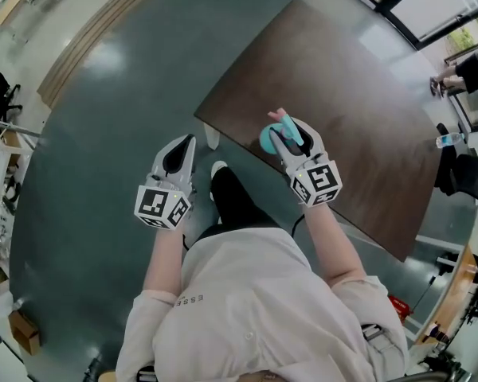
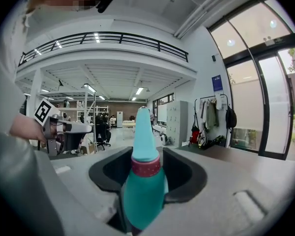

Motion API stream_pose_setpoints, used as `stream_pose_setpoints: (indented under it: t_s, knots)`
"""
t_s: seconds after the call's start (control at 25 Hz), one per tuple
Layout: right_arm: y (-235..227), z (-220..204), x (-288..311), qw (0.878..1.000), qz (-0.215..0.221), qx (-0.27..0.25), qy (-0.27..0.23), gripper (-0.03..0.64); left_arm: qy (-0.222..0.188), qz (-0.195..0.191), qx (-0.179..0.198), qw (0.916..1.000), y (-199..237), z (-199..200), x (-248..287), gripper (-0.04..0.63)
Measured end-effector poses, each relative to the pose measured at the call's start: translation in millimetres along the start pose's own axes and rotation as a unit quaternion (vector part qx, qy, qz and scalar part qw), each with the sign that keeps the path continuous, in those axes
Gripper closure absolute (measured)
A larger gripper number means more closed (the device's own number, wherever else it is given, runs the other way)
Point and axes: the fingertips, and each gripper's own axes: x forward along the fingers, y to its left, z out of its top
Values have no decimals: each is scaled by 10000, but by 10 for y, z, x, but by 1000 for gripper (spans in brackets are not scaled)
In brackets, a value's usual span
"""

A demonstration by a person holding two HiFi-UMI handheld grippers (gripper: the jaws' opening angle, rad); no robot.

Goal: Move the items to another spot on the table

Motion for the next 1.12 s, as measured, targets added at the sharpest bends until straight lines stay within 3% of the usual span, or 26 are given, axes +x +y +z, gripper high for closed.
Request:
stream_pose_setpoints:
  t_s: [0.64,1.12]
  knots:
    - [-583,-58,1515,9996,-157,194,126,437,376,-166,-49,9991,1104,231,1178,580]
    - [-1102,-328,2007,9929,-1116,329,238,437,760,-652,-73,9949,1541,18,1768,580]
